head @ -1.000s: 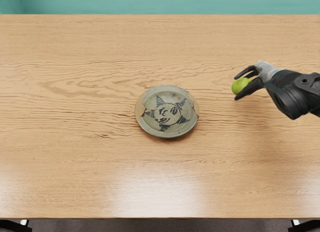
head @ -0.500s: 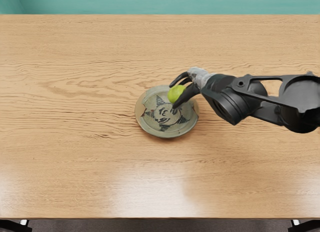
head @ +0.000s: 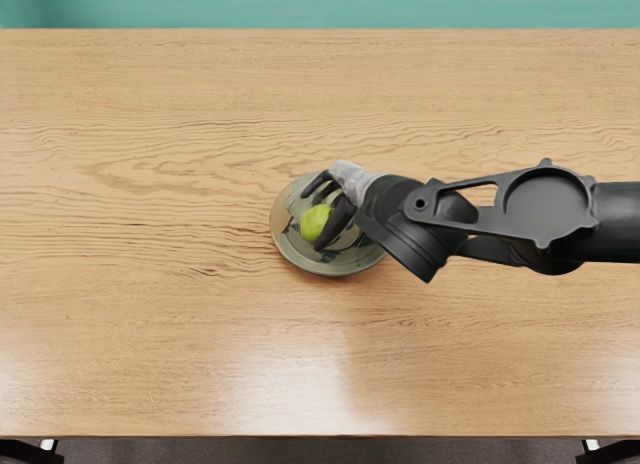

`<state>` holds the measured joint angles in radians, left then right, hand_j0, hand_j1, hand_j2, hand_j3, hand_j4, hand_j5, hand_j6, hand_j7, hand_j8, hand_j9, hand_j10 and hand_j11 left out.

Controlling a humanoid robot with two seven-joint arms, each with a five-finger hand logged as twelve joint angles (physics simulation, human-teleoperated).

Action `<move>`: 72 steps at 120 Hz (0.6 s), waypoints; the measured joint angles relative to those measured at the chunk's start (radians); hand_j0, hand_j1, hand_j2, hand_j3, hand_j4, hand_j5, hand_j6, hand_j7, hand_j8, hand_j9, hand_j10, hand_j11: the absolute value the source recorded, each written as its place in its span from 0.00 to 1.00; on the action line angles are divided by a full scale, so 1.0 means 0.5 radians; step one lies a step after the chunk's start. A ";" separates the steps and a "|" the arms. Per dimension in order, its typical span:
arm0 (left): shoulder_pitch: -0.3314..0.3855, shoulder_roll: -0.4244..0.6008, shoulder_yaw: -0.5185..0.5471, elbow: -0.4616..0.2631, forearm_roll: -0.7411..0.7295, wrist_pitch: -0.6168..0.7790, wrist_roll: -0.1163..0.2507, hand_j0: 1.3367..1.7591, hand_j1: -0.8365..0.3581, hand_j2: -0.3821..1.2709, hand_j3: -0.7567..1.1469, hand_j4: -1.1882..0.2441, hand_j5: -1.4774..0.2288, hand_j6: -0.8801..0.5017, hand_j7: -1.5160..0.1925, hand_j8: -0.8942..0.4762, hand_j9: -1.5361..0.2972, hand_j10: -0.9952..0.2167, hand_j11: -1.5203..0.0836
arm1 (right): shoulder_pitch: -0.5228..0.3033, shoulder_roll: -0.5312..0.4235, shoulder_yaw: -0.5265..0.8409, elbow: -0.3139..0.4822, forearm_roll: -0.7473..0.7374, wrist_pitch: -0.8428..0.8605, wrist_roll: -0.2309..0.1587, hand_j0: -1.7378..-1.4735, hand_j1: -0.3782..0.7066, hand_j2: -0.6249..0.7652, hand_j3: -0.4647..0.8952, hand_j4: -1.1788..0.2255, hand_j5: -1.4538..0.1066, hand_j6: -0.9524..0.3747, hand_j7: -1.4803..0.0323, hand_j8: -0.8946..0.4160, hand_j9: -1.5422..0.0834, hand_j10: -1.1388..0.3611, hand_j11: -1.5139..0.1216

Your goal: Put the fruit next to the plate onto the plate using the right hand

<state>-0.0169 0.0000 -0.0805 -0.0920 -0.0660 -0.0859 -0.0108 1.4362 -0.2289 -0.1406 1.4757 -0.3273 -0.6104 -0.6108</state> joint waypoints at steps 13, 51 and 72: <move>0.000 0.000 0.000 0.000 0.000 0.000 0.000 0.76 0.75 0.26 0.40 0.66 0.68 0.46 0.71 0.48 0.67 0.62 0.75 | 0.006 0.001 -0.002 0.000 -0.002 -0.001 0.000 0.30 0.37 0.47 0.34 0.59 0.63 0.49 0.68 0.45 0.66 0.53 0.64; 0.000 0.000 0.000 0.000 0.000 0.000 0.000 0.76 0.75 0.26 0.40 0.66 0.68 0.46 0.71 0.48 0.67 0.62 0.75 | 0.068 -0.071 0.062 0.013 0.004 -0.001 0.000 0.30 0.22 0.44 0.34 0.71 0.77 0.58 0.82 0.55 0.80 0.65 0.77; 0.000 0.000 -0.001 0.000 0.000 0.000 0.000 0.76 0.75 0.26 0.40 0.66 0.68 0.46 0.71 0.48 0.67 0.62 0.75 | -0.102 -0.344 0.472 0.067 0.003 0.075 0.000 0.30 0.19 0.43 0.34 0.73 0.81 0.61 0.85 0.57 0.83 0.67 0.81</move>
<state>-0.0169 0.0000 -0.0807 -0.0920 -0.0660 -0.0859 -0.0107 1.3852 -0.4010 0.0956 1.5094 -0.3256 -0.5731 -0.6109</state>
